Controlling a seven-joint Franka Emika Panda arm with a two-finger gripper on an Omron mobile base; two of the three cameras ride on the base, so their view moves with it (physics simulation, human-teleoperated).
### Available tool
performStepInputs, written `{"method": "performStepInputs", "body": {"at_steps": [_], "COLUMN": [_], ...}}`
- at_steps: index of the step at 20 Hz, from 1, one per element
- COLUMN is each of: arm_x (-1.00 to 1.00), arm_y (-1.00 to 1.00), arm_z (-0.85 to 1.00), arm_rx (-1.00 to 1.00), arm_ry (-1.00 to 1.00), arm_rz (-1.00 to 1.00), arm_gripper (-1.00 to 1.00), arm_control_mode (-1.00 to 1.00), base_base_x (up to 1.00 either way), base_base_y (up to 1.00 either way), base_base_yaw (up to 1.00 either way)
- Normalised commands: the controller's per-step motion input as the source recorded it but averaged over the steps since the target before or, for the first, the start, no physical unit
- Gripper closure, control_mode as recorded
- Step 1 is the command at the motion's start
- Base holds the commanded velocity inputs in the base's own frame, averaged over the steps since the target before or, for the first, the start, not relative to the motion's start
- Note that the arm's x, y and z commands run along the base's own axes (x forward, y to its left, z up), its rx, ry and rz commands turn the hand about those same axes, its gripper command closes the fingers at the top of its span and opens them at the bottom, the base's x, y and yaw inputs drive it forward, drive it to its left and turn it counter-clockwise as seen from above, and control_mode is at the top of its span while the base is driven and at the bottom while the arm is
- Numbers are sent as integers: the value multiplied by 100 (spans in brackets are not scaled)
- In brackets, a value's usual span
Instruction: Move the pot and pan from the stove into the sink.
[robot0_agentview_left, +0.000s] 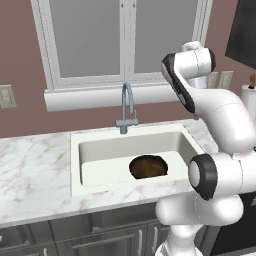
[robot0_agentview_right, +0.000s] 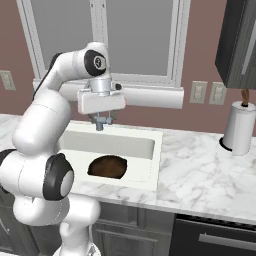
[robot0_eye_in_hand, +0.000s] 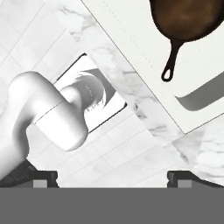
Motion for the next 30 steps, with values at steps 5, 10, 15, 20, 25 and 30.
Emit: {"method": "performStepInputs", "body": {"at_steps": [5, 10, 15, 20, 25, 30], "arm_x": [-48, -55, -50, -43, -40, -36], "arm_y": [0, 0, 0, 0, 0, 0], "arm_z": [70, 63, 57, 52, 46, 45], "arm_rx": [1, 1, 0, 0, 0, 0], "arm_ry": [-13, -15, -16, -15, -13, -12], "arm_rz": [4, 4, 3, 2, 2, 2], "arm_gripper": [-100, -100, -100, -100, -100, -100], "arm_control_mode": [-100, -100, -100, -100, -100, -100], "base_base_x": [0, 0, 0, 0, 0, 0], "base_base_y": [0, 0, 0, 0, 0, 0], "base_base_yaw": [0, 0, 0, 0, 0, 0]}}
